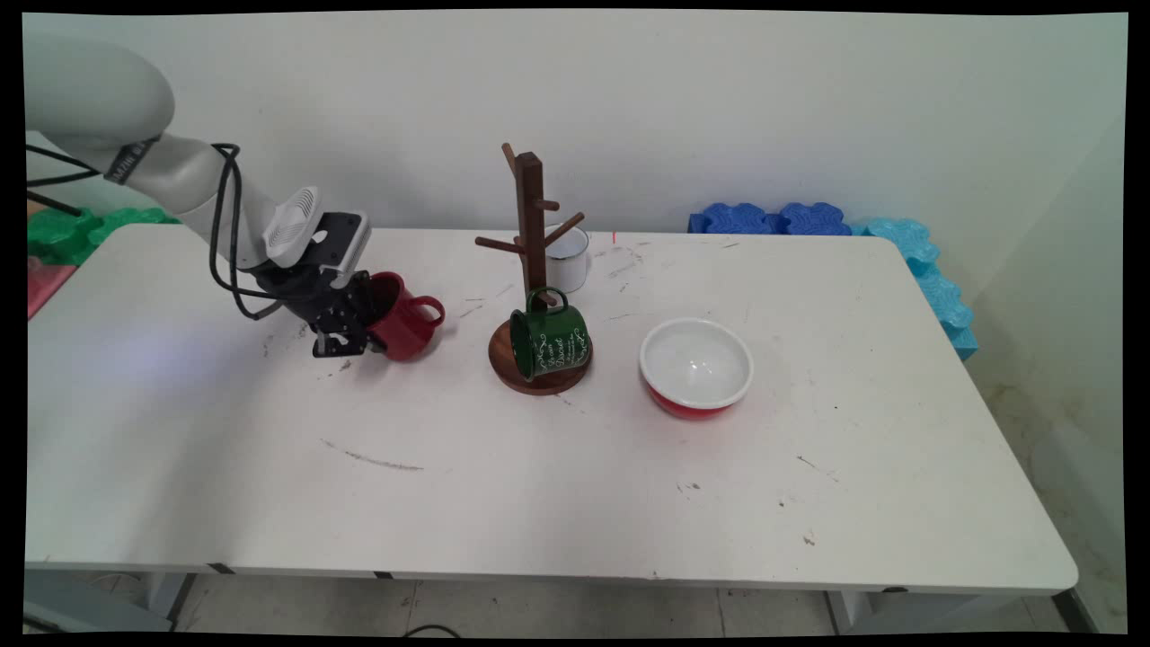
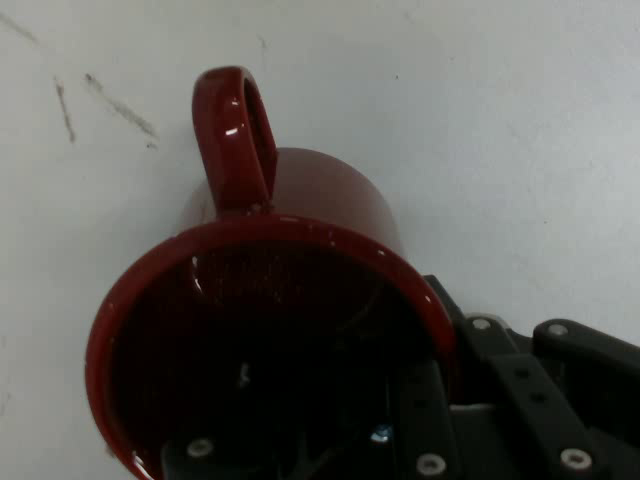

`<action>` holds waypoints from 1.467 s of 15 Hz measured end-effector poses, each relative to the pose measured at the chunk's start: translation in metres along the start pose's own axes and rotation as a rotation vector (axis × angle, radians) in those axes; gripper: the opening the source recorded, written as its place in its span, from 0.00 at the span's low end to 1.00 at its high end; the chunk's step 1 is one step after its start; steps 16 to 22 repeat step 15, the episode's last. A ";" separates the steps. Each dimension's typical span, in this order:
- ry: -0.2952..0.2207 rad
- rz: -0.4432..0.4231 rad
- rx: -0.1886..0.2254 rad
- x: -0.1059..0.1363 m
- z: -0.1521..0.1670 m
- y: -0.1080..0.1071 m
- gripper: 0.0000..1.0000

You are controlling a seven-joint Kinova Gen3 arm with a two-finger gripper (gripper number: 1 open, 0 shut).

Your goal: Place the picked object on the table

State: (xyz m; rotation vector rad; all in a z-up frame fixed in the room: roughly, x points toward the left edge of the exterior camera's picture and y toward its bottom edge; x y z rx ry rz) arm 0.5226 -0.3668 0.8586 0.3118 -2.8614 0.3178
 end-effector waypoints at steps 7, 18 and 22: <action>-0.004 -0.001 0.000 0.001 0.006 -0.001 1.00; -0.006 0.000 -0.001 0.000 0.009 0.001 1.00; -0.006 0.000 -0.001 0.000 0.009 0.001 1.00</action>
